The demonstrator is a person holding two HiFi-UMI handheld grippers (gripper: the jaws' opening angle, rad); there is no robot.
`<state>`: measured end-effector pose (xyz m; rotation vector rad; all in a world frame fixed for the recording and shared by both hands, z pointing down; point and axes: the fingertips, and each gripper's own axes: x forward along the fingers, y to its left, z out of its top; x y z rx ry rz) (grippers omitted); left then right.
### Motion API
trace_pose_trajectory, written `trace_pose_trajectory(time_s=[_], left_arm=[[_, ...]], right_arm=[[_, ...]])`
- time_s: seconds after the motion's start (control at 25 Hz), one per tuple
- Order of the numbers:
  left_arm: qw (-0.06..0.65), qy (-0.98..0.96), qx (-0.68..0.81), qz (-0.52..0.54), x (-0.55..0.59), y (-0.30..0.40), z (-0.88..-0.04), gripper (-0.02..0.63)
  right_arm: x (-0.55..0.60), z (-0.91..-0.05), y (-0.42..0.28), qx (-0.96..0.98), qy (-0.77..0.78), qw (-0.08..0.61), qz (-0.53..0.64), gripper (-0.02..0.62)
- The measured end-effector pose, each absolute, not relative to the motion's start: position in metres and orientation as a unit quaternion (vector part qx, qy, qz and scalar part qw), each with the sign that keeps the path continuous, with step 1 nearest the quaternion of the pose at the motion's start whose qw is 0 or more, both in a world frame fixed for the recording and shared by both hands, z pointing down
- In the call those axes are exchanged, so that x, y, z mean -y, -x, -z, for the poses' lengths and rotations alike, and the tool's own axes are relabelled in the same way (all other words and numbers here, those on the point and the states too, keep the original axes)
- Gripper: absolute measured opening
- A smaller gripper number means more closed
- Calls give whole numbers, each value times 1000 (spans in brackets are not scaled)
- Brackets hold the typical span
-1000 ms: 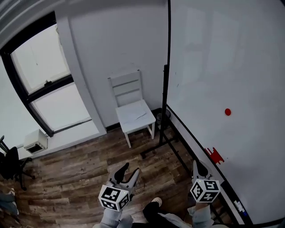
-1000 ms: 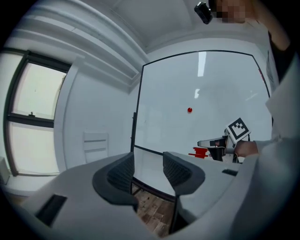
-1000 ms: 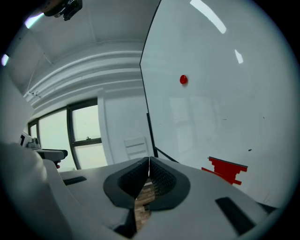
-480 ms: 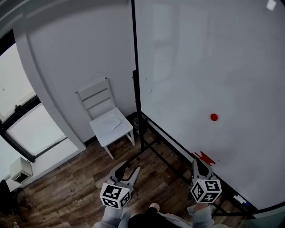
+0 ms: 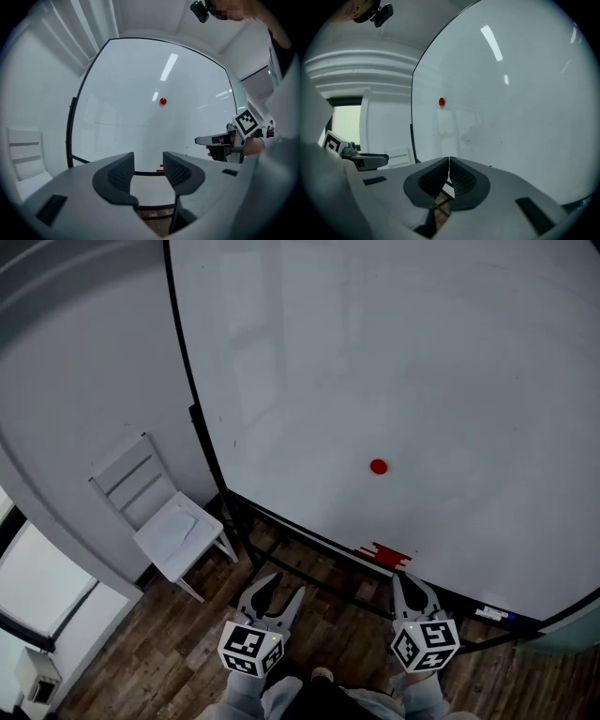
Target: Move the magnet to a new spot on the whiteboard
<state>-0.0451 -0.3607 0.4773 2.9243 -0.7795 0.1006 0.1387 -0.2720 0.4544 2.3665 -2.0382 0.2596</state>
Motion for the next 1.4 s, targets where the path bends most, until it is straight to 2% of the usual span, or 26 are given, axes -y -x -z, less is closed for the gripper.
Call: trace_pose_trajectory(time_s=[0.28, 0.64, 1.4], left_arm=[[50, -985, 160, -42, 358, -5, -473, 187], [23, -996, 75, -45, 366, -42, -449, 187], [-31, -996, 82, 30, 371, -106, -372, 187]], right_arm=[[233, -449, -165, 577, -813, -8, -81, 28], [214, -443, -163, 502, -860, -22, -88, 28], [212, -388, -196, 471, -881, -16, -33, 28]])
